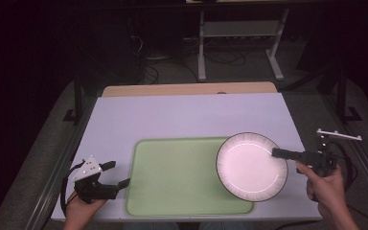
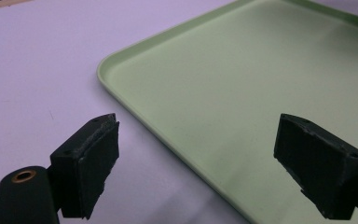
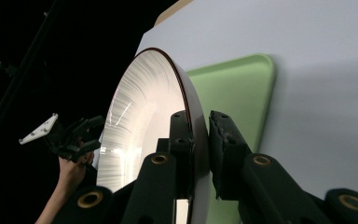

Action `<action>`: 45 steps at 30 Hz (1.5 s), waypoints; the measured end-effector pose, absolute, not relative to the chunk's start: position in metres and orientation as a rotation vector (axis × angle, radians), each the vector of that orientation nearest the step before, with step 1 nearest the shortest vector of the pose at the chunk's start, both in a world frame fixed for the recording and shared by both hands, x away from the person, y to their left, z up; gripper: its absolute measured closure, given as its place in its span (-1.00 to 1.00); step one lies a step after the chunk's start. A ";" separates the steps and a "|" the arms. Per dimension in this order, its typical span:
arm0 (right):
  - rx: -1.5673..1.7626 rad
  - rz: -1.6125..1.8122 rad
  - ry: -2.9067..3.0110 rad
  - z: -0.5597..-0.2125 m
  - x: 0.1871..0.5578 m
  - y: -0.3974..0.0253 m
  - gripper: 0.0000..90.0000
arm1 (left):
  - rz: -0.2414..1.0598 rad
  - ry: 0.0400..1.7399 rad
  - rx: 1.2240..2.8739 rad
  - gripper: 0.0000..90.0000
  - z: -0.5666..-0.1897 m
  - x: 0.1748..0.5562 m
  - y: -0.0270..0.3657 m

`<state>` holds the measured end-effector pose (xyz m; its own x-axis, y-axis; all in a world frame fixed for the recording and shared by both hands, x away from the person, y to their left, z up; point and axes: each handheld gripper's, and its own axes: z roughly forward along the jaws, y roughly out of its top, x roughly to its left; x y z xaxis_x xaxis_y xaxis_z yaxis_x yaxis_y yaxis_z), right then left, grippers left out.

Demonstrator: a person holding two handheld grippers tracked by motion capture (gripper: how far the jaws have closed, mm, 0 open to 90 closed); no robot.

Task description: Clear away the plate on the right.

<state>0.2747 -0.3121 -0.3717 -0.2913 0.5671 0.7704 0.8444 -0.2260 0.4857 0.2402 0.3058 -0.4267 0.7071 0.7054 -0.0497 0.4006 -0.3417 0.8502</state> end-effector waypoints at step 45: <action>-1.537 -1.424 -1.846 -0.378 0.336 -0.194 0.71 | 0.403 0.845 1.972 -0.69 -0.426 0.240 0.307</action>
